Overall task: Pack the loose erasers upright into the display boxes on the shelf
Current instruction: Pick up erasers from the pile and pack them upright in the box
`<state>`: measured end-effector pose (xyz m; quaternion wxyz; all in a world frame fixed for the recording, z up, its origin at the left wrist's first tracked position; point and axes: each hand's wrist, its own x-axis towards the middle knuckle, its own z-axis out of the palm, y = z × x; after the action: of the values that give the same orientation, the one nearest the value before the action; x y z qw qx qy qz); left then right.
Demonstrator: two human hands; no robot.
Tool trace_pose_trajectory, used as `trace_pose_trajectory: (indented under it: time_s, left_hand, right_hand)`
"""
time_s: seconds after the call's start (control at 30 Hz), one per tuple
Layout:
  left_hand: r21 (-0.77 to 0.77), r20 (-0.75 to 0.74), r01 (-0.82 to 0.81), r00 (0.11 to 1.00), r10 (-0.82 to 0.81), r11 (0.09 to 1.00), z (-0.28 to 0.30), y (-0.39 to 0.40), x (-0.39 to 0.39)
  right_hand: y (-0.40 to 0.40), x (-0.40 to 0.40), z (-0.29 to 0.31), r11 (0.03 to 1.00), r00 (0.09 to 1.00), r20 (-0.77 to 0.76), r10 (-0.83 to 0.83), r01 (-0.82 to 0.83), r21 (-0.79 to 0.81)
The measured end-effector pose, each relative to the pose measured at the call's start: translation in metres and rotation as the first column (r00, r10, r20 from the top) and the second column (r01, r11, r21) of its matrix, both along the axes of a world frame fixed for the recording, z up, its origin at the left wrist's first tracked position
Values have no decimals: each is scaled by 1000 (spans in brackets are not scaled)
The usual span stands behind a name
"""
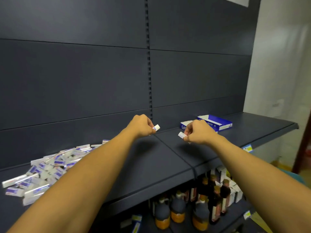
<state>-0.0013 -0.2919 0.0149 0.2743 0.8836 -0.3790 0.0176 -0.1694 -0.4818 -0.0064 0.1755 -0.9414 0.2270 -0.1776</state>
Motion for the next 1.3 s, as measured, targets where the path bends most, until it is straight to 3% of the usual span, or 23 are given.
trace_pose_trajectory:
  time_s: [0.37,0.9,1.1,1.3]
  left_hand:
    - [62,22,-53,998,52,997,-7,-101,-57]
    - [-38,-1,-74,997,74,996,-17,-247,8]
    - [-153,-93,-105,991,91,983,-25,-284,35]
    - [-207,-182,-226,965,189,952,-39,-287,53]
  right_hand:
    - [-100,-44,10,999,999,-42,-5,3,-40]
    - [-243,21,9,998,998,-8,63,-63,17]
    - [-281,58,11,969,973,-6,233,-231,83]
    - [-304,93,7,883,875,-111,470,-466,60]
